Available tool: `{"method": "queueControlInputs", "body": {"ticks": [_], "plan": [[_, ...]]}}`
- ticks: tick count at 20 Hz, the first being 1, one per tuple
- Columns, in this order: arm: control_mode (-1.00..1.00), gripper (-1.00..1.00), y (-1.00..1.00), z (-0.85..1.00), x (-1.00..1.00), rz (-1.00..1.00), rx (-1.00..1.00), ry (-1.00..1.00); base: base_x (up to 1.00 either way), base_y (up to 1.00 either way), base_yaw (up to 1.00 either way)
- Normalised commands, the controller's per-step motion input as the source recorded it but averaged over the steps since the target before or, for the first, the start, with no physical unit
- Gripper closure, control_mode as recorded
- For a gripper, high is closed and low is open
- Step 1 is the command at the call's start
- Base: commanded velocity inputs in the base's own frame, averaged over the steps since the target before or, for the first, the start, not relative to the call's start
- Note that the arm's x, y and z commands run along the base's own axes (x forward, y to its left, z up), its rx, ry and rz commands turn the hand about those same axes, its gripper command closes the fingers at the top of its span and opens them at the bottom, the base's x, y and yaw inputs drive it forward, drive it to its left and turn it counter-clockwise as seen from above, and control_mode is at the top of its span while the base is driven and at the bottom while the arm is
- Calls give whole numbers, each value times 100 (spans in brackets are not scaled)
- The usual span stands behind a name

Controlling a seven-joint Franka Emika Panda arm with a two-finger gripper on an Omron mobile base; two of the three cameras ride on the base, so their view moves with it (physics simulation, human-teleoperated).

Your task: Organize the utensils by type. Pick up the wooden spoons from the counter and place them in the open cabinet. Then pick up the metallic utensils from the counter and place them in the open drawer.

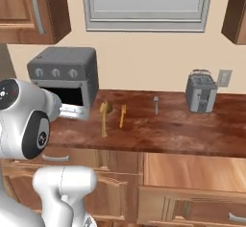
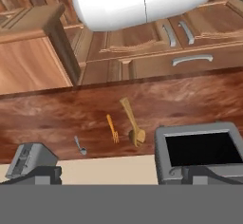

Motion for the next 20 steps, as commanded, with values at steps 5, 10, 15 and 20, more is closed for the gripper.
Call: {"method": "queueControlInputs", "body": {"ticks": [5,10,15,20], "plan": [[100,-100,0,0,0,0,0,0,41,28,-22],[100,-100,0,0,0,0,0,0,41,24,-21],[100,-100,0,0,0,0,0,0,38,27,-19],[-100,-100,4,0,5,-4,0,-2,19,18,-10]]}}
